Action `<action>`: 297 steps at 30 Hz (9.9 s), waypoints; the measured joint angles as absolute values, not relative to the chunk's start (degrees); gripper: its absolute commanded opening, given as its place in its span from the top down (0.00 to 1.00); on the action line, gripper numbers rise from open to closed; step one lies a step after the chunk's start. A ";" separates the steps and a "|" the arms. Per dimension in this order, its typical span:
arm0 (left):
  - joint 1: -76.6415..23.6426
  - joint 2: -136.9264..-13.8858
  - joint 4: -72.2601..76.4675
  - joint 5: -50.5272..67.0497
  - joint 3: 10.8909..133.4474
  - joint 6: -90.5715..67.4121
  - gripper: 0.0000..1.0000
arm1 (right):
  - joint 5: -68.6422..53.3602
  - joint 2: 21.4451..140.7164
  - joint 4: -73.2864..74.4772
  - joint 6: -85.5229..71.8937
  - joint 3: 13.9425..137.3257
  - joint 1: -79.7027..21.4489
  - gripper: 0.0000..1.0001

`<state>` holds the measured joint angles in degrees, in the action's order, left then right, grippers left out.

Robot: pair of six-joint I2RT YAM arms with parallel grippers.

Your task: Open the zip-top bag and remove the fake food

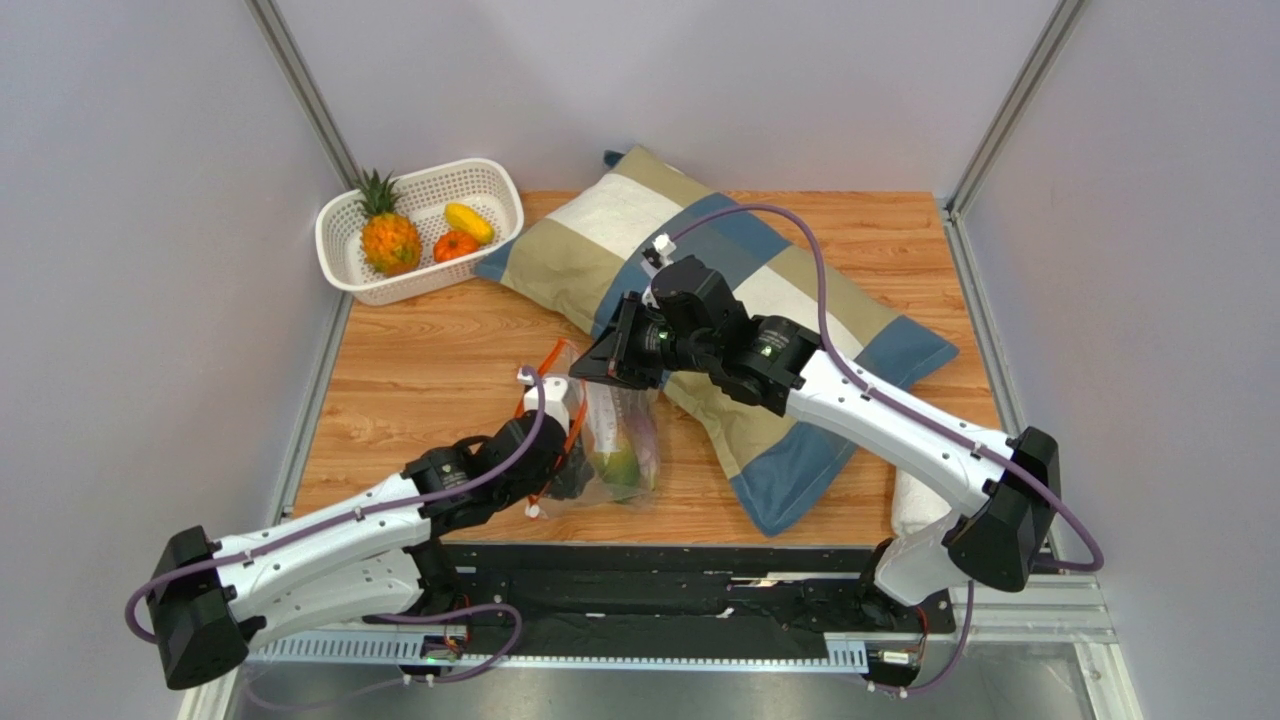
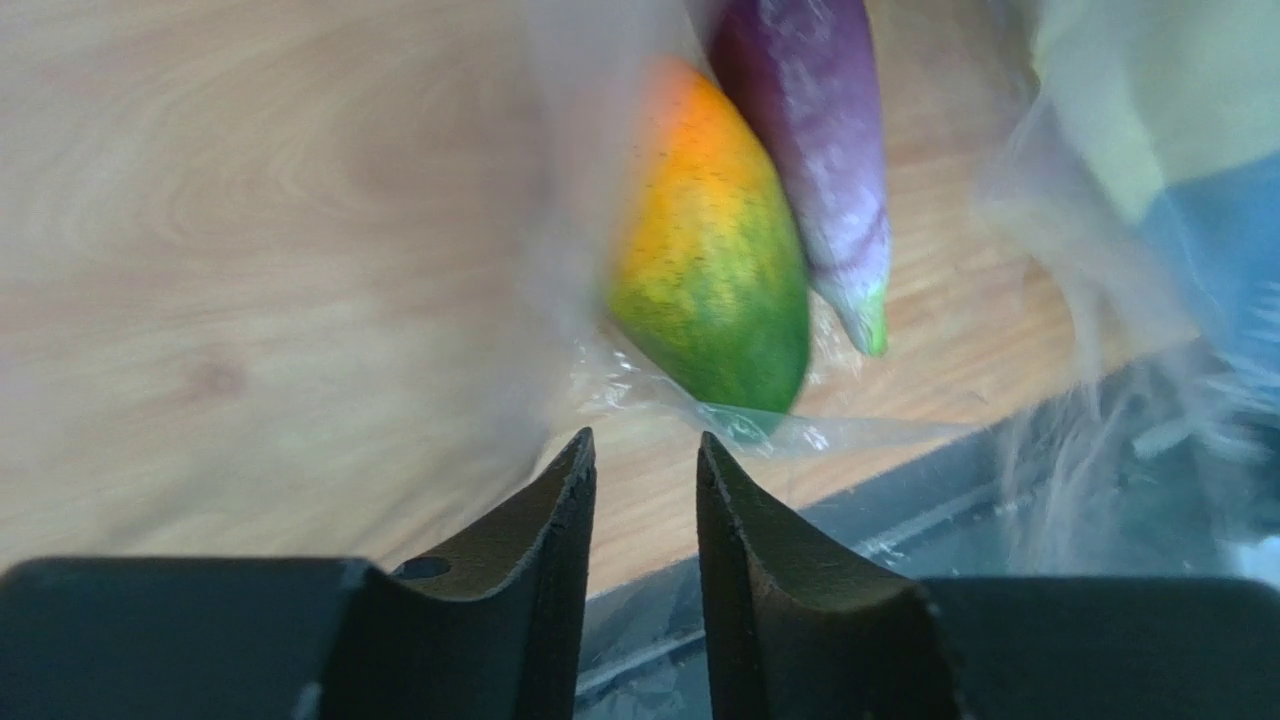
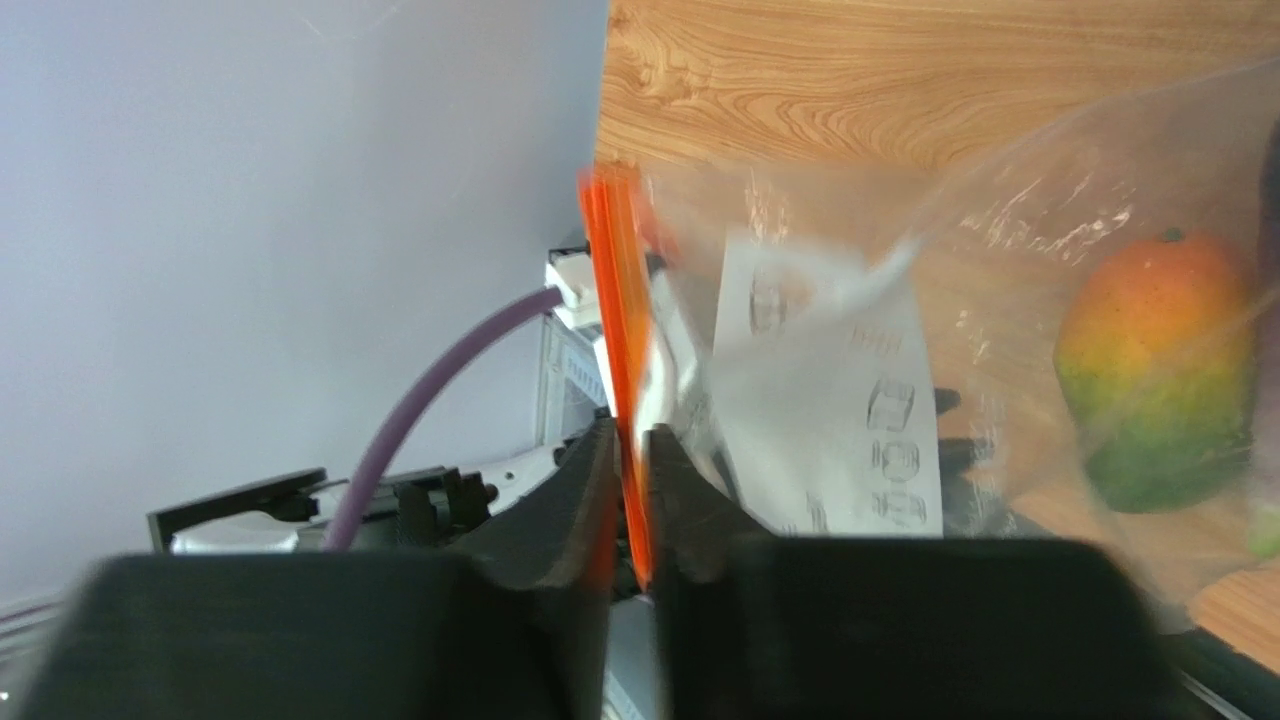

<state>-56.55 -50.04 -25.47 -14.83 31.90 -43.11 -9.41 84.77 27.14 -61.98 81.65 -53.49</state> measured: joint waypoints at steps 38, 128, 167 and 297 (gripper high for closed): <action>-50.15 -52.88 -14.06 -9.37 24.75 -57.63 0.18 | -7.66 90.65 12.75 -32.95 54.35 -50.15 0.99; -46.09 -28.82 -47.55 -10.04 39.99 -47.29 1.00 | -19.59 84.82 -43.66 -45.12 22.02 -54.65 1.00; -45.60 -32.84 -50.37 -11.14 46.76 -78.22 1.00 | 26.13 81.95 -15.73 -11.55 42.06 -79.37 0.35; 0.32 -90.85 -23.09 -4.16 88.38 -27.88 1.00 | -1.56 61.93 18.61 -32.73 54.00 -62.13 1.00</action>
<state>0.32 -90.85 -23.09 -4.16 88.38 -27.88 -1.56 61.93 18.61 -32.73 54.00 -62.13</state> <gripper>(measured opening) 0.671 0.006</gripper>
